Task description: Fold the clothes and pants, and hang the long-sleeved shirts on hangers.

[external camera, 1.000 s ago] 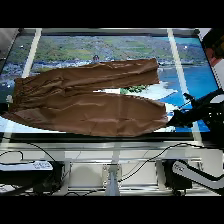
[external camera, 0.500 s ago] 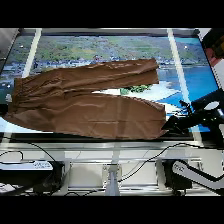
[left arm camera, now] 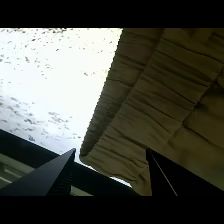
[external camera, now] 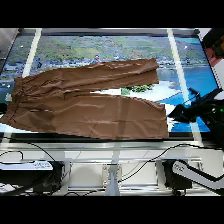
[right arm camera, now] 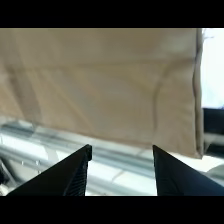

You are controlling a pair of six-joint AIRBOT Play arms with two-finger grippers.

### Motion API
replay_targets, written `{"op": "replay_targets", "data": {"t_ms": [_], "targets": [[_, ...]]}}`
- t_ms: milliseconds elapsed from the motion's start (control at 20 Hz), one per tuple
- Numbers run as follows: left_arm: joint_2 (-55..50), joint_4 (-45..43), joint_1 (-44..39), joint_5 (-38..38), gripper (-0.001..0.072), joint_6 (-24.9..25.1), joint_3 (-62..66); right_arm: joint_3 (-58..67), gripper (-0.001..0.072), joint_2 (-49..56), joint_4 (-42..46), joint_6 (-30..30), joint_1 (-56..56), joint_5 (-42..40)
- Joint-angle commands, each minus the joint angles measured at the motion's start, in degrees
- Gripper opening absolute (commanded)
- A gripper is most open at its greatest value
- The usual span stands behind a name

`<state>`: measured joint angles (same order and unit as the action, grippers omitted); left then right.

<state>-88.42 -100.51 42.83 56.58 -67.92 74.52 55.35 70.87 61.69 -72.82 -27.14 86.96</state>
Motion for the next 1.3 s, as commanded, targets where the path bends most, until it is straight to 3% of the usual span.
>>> {"op": "replay_targets", "data": {"t_ms": [0,100,250,450,650,800,900,1050,1250], "targets": [[0.28,-2.64,0.02,-0.46,0.0483,-14.78,1.88,9.35,0.0448,-0.02,0.11,-1.29,0.02,-10.16],[0.31,-2.23,0.02,-0.24,0.0488,-22.80,3.54,11.58,0.0448,0.04,-0.39,-3.34,0.02,-24.17],[0.83,2.54,-0.15,1.29,0.0488,-23.37,4.55,11.61,0.0446,3.26,-0.46,-8.92,0.04,-36.11],[2.99,12.22,-0.83,1.29,0.0488,-23.32,4.55,11.61,0.0448,15.34,-11.78,-8.48,0.04,-37.18],[5.73,17.22,-1.53,1.33,0.0487,-23.19,4.55,12.15,0.0447,26.14,-28.37,0.39,0.28,-37.27],[7.21,20.76,-1.66,1.33,0.0487,-23.17,4.55,17.59,0.0451,30.73,-26.45,2.71,3.08,-36.59],[7.72,21.73,-1.68,1.33,0.0487,-23.17,4.55,22.53,0.0450,32.28,-19.71,2.38,5.99,-36.92],[7.80,21.75,-1.68,1.40,0.0487,-23.19,4.55,28.52,0.0450,35.45,-8.85,-5.75,9.25,-36.11],[7.80,21.66,-1.64,0.87,0.0487,-23.15,4.55,31.19,0.0449,38.58,-11.56,-6.21,11.52,-34.49]]}}
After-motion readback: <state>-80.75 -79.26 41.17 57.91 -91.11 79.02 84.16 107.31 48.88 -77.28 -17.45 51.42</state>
